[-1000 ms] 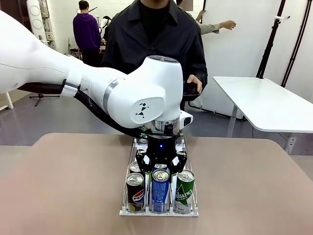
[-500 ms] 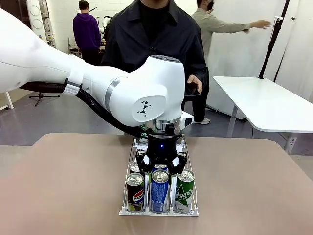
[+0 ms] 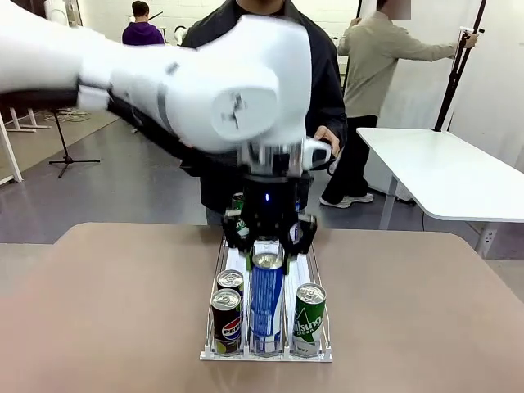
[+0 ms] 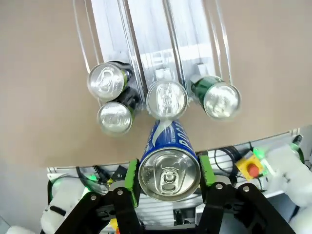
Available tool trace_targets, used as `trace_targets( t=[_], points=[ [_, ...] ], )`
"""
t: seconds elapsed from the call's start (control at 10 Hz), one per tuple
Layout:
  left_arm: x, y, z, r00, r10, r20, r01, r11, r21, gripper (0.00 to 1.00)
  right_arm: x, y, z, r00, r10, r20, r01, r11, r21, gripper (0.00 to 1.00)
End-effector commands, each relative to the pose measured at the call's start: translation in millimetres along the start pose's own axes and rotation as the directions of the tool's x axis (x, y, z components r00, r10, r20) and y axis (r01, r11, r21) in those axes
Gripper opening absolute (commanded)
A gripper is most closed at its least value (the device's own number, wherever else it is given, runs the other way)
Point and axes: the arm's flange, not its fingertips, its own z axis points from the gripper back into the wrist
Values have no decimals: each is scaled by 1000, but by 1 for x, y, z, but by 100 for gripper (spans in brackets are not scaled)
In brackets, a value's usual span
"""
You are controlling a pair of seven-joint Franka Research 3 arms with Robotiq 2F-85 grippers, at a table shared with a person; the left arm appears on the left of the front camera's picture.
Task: Retrieve and hand over the desired beverage to the person.
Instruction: Pick up another can of the same type that the person held from the Automatic Can Dispenser.
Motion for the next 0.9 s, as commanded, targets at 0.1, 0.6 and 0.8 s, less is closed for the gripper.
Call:
trace_targets(
  t=[0.1, 0.6, 0.8],
  points=[
    [-4, 6, 73, 998, -44, 36, 44, 999, 0, 3, -1, 0, -1, 1000, 9, 3, -9, 1000, 24, 100],
    [-5, -3, 141, 996, -59, 65, 55, 996, 65, 3, -1, 0, -1, 1000, 9, 3, -9, 1000, 24, 100],
    [-1, -1, 159, 995, -46, 87, 41, 997, 64, 3, -1, 0, -1, 1000, 9, 3, -9, 1000, 24, 100]
  ],
)
